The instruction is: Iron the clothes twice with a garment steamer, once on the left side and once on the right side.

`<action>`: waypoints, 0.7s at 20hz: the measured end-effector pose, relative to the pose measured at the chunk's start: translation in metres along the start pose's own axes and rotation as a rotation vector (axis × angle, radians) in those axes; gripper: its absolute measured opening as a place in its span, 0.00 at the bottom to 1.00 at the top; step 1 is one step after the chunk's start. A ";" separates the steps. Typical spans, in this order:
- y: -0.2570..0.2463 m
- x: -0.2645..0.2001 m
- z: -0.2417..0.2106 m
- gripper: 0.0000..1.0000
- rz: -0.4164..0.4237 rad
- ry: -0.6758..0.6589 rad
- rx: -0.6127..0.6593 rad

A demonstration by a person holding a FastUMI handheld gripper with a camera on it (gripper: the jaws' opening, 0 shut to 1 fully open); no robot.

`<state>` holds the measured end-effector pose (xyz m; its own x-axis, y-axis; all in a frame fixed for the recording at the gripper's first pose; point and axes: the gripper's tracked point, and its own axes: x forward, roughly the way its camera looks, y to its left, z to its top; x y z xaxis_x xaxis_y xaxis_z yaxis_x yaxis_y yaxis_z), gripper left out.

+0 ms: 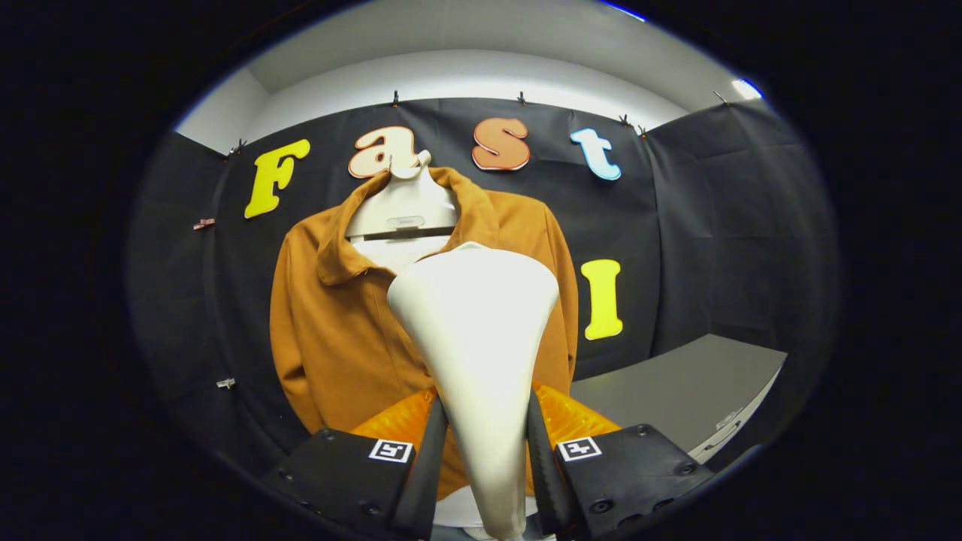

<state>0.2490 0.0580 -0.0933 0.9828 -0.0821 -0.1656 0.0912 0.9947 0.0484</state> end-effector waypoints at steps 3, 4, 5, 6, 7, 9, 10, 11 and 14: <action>-0.005 -0.007 0.017 0.55 0.013 -0.076 -0.022; -0.006 -0.008 0.023 0.55 0.018 -0.101 -0.028; -0.005 -0.010 0.028 0.55 0.025 -0.127 -0.029; -0.006 -0.012 0.033 0.55 0.032 -0.145 -0.028; -0.007 -0.014 0.037 0.55 0.038 -0.165 -0.026; -0.011 -0.017 0.044 0.55 0.043 -0.200 -0.025; -0.012 -0.017 0.046 0.55 0.051 -0.212 -0.023; -0.013 -0.019 0.048 0.55 0.055 -0.219 -0.022; -0.017 -0.015 0.047 0.55 0.057 -0.224 -0.024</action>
<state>0.2402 0.0390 -0.0451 0.9976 -0.0353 0.0597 0.0337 0.9990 0.0279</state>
